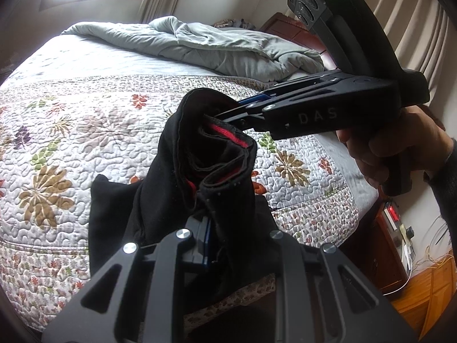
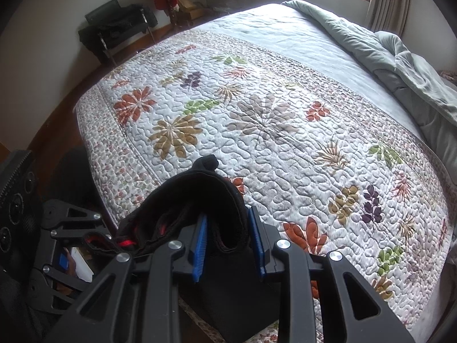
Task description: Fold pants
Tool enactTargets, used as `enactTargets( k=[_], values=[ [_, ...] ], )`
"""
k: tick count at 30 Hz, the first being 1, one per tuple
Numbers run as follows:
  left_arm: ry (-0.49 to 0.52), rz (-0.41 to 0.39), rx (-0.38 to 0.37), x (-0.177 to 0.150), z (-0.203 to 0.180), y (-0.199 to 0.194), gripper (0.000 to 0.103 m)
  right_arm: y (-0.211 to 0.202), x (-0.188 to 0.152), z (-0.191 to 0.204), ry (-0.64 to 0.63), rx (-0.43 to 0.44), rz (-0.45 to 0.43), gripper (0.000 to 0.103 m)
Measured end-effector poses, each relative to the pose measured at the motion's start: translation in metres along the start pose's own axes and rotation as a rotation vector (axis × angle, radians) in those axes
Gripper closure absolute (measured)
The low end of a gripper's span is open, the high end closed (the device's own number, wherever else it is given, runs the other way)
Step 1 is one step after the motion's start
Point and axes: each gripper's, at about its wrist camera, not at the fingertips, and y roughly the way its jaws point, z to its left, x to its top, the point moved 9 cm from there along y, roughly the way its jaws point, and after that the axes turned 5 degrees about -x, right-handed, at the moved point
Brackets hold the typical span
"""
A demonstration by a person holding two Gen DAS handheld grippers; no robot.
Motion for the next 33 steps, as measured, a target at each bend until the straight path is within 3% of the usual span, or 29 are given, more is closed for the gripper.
enactTargets(
  k=[33],
  values=[
    [0.059, 0.177, 0.023, -0.058, -0.018, 0.110, 0.084, 0.063, -0.087, -0.061, 0.124, 0.094, 0.005, 0.075]
  ],
)
